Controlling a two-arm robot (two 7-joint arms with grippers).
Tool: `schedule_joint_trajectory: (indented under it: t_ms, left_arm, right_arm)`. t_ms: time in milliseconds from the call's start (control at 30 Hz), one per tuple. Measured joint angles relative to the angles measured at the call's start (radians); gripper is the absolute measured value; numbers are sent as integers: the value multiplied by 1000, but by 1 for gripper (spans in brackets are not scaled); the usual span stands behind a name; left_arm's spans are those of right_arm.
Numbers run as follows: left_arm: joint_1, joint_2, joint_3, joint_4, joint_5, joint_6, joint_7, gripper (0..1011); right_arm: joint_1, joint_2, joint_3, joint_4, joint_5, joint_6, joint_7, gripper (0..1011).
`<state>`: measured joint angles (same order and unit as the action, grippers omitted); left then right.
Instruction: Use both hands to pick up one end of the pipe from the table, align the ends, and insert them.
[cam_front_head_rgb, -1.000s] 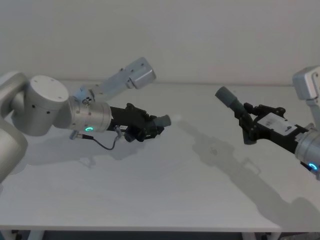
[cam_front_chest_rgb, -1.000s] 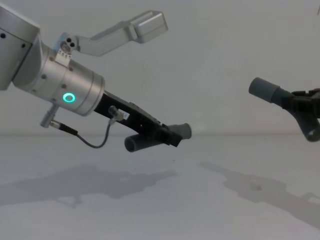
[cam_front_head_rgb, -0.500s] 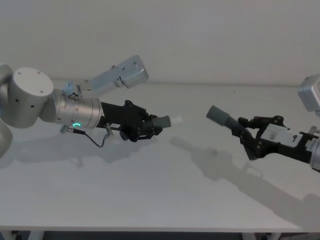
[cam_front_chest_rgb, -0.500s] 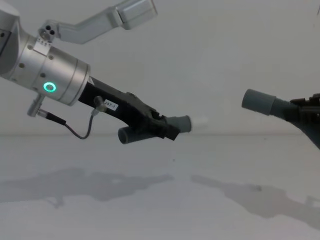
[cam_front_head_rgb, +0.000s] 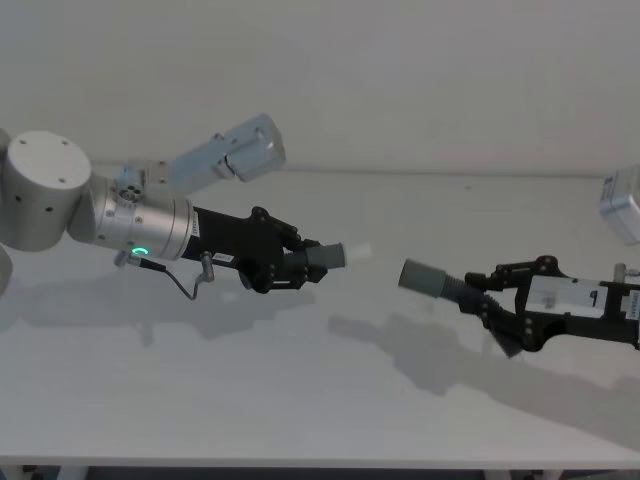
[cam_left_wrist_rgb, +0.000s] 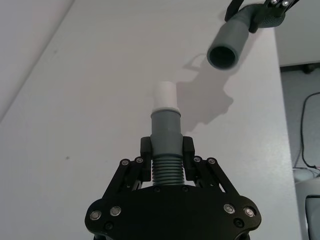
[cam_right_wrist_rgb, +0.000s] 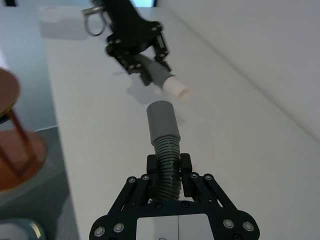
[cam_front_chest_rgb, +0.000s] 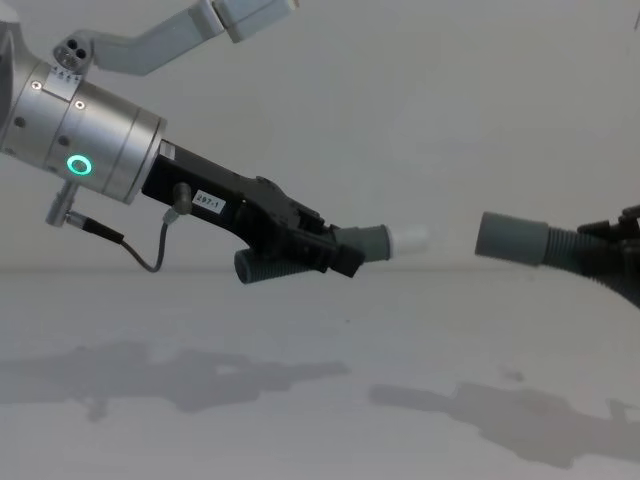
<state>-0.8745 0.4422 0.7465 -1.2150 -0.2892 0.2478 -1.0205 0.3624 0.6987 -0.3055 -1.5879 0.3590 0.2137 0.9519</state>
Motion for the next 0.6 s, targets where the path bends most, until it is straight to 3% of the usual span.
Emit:
schedule_joint_trajectory:
  t_ms: [200, 600]
  left_arm:
    - [-13, 0, 10, 19, -19, -23, -46, 343]
    - [-31, 3, 30, 38, -43, -48, -114, 343]
  right_arm:
    - [45, 27, -40, 27, 4, -10, 95, 273]
    - [93, 47, -87, 50, -14, -9, 150, 273]
